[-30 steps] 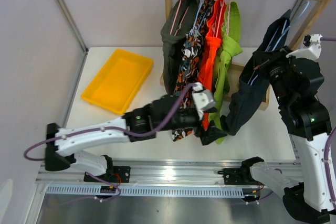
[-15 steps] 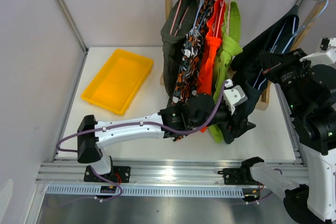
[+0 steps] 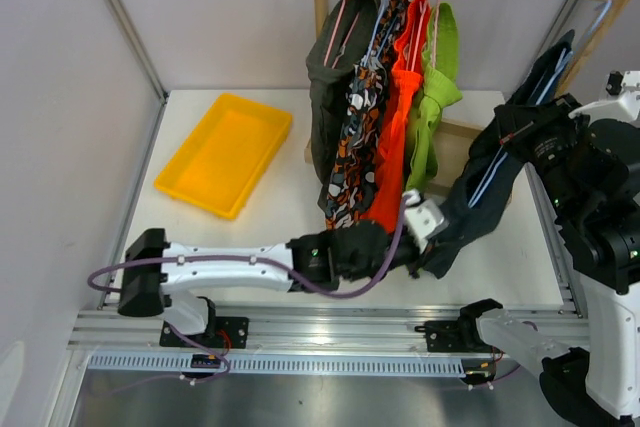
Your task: Remove the shorts from the hanger
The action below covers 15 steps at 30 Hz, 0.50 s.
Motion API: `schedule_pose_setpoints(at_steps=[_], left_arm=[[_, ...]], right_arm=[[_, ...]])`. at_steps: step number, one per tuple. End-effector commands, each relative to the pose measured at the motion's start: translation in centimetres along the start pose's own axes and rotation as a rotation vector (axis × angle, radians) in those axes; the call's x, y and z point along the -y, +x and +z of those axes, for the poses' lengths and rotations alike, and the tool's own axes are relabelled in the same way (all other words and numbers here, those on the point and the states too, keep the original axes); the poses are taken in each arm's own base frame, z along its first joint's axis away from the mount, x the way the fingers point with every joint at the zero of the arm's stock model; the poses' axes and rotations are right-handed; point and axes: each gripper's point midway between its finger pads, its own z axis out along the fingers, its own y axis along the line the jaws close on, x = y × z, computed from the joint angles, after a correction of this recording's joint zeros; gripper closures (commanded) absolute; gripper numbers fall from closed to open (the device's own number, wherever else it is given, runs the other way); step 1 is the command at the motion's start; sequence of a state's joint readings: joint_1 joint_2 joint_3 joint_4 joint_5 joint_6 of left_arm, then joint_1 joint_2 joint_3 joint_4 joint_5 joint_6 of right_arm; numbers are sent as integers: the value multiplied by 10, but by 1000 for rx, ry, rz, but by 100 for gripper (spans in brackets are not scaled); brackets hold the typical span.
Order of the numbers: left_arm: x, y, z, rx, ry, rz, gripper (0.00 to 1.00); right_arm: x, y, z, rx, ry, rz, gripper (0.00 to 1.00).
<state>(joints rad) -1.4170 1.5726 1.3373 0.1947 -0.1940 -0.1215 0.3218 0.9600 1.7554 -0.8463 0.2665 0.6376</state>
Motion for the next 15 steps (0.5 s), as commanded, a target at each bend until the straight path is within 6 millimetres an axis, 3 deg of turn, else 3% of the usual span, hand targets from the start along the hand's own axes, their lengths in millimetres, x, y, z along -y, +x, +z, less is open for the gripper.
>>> schedule_pose_setpoints(at_steps=[1, 2, 3, 5, 9, 10, 12, 13, 15], left_arm=[[28, -3, -40, 59, 11, -47, 100], [47, -2, -54, 66, 49, -54, 100], [48, 29, -61, 15, 31, -42, 100], [64, 53, -69, -27, 49, -47, 100], [62, 84, -65, -78, 2, -73, 100], [56, 71, -60, -54, -48, -71, 100], [39, 81, -47, -93, -121, -25, 100], [36, 54, -36, -69, -141, -29, 100], [9, 58, -18, -99, -218, 4, 100]], right_arm=[[-19, -40, -4, 127, -40, -18, 100], [-19, -43, -3, 134, -37, -23, 100], [-19, -43, 1, 136, -28, -34, 100], [-20, -49, 1, 153, -25, -37, 100], [-21, -48, -4, 139, -27, -22, 100], [-21, -43, -9, 112, -35, -7, 100], [-21, -35, -16, 74, -46, 17, 100], [-20, -23, -26, 13, -64, 38, 100], [-19, -3, -37, -76, -82, 62, 100]])
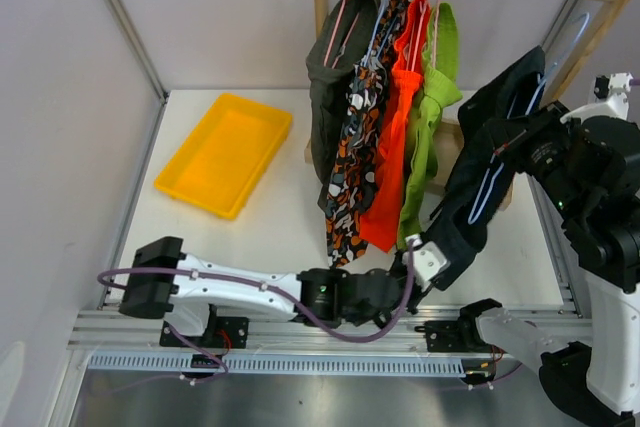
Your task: Remove the shorts from the hanger
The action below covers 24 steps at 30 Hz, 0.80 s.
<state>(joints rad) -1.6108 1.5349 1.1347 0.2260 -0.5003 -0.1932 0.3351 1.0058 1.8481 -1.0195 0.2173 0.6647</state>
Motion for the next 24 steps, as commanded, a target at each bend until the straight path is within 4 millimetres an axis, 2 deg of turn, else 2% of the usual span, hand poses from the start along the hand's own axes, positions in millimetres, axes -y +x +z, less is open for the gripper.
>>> schedule_pose_setpoints(at_steps=[1, 3, 4, 5, 6, 7, 8, 9, 10, 11, 13, 15, 16, 17, 18, 19, 20, 21, 22, 23, 24], left_arm=[[-34, -39, 29, 20, -116, -8, 100], [-48, -73, 42, 71, -150, -34, 100], [-59, -64, 52, 33, -175, -20, 100], [-75, -95, 59, 80, -201, -49, 100], [-86, -96, 65, 72, -222, -50, 100], [-104, -84, 74, 24, -263, -37, 100], [-111, -84, 78, 16, -272, -39, 100], [-115, -97, 79, 31, -277, -44, 100], [-126, -91, 84, 12, -297, -42, 100], [-129, -93, 86, 5, -298, -47, 100], [-139, -83, 86, -42, -319, -56, 100], [-138, -74, 77, -63, -314, -62, 100], [-132, -55, 70, -93, -299, -52, 100], [-127, -77, 53, -29, -287, -84, 100], [-127, -47, 42, -80, -289, -70, 100], [-112, -49, 31, -69, -260, -76, 100], [-105, -66, 12, -30, -244, -105, 100], [-103, -54, 0, -55, -255, -95, 100], [-87, -44, -13, -74, -228, -87, 100], [-81, -45, -23, -72, -220, -98, 100], [-67, -42, -43, -77, -193, -90, 100]], right_arm=[[-22, 0, -38, -36, -140, 84, 100], [-22, 22, -51, -133, -175, 109, 100], [-25, 42, -61, -232, -210, 117, 100], [-26, 49, -69, -268, -225, 135, 100], [-27, 54, -75, -296, -241, 143, 100], [-29, 62, -83, -340, -264, 146, 100], [-30, 62, -87, -347, -272, 148, 100], [-32, 63, -90, -361, -280, 150, 100], [-37, 59, -95, -363, -300, 153, 100], [-42, 58, -97, -371, -315, 164, 100], [-55, 55, -97, -396, -362, 180, 100], [-61, 52, -86, -391, -365, 175, 100], [-61, 47, -82, -372, -354, 165, 100], [-57, 43, -73, -338, -329, 130, 100], [-56, 44, -55, -343, -297, 112, 100], [-55, 42, -45, -334, -274, 95, 100], [-57, 33, -40, -303, -268, 78, 100], [-56, 27, -29, -271, -239, 61, 100], [-54, 26, -8, -268, -202, 20, 100], [-59, 10, -8, -217, -207, 3, 100], [-53, 5, 14, -195, -151, -35, 100]])
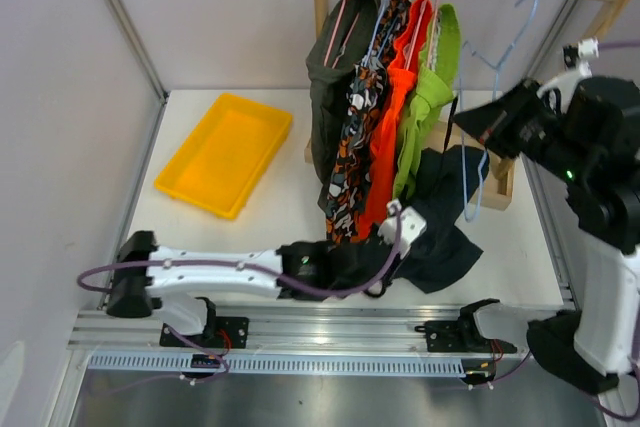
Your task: Remove the shorts from the hanger
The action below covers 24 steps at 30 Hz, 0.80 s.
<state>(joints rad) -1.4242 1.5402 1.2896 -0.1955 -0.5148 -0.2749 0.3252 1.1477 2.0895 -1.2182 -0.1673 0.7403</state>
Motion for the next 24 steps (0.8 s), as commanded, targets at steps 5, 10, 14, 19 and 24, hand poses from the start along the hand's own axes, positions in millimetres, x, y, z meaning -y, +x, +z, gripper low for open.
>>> schedule_pose_setpoints(at_steps=[5, 10, 14, 19, 24], left_arm=[[19, 8, -103, 50, 86, -113, 100], [12, 22, -138, 59, 92, -115, 100], [-8, 25, -154, 48, 49, -121, 100], [-26, 39, -166, 62, 54, -181, 100], [-39, 69, -165, 25, 22, -221, 100]], right_arm=[[16, -94, 51, 213, 93, -115, 100], [52, -132, 82, 261, 156, -62, 100], [75, -161, 98, 306, 171, -36, 100], [95, -179, 121, 315, 182, -30, 100], [120, -176, 145, 271, 204, 0, 100]])
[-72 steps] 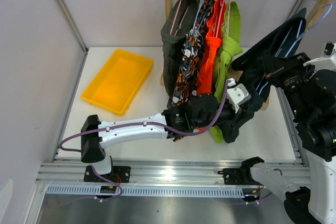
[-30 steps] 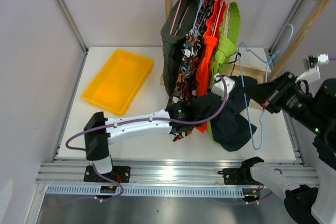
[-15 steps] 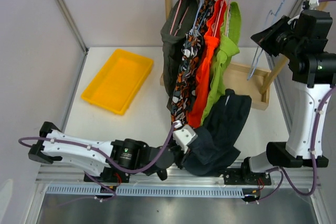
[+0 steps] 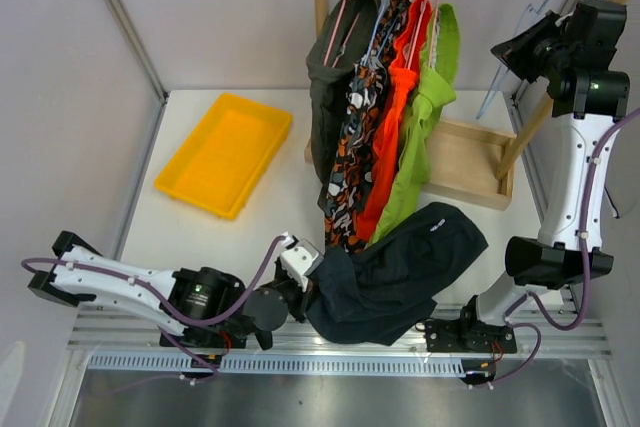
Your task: Remove the shorts from the hanger
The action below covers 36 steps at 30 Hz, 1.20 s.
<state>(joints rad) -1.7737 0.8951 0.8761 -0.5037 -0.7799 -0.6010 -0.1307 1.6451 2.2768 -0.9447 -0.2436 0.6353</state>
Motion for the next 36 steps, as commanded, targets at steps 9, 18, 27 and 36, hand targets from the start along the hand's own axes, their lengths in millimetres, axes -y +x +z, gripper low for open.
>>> schedule_pose_setpoints(at_steps=[9, 18, 27, 36], left_arm=[[-39, -54, -28, 85, -186, 14, 100], [-128, -171, -51, 224, -463, 76, 100], [-218, -360, -116, 531, -709, 6, 100], [-282, -444, -84, 673, -777, 22, 100]], right_arm=[[13, 26, 2, -29, -55, 1, 100], [26, 41, -65, 39, 11, -80, 1], [56, 63, -141, 150, 120, -147, 1], [87, 126, -156, 75, 97, -111, 1]])
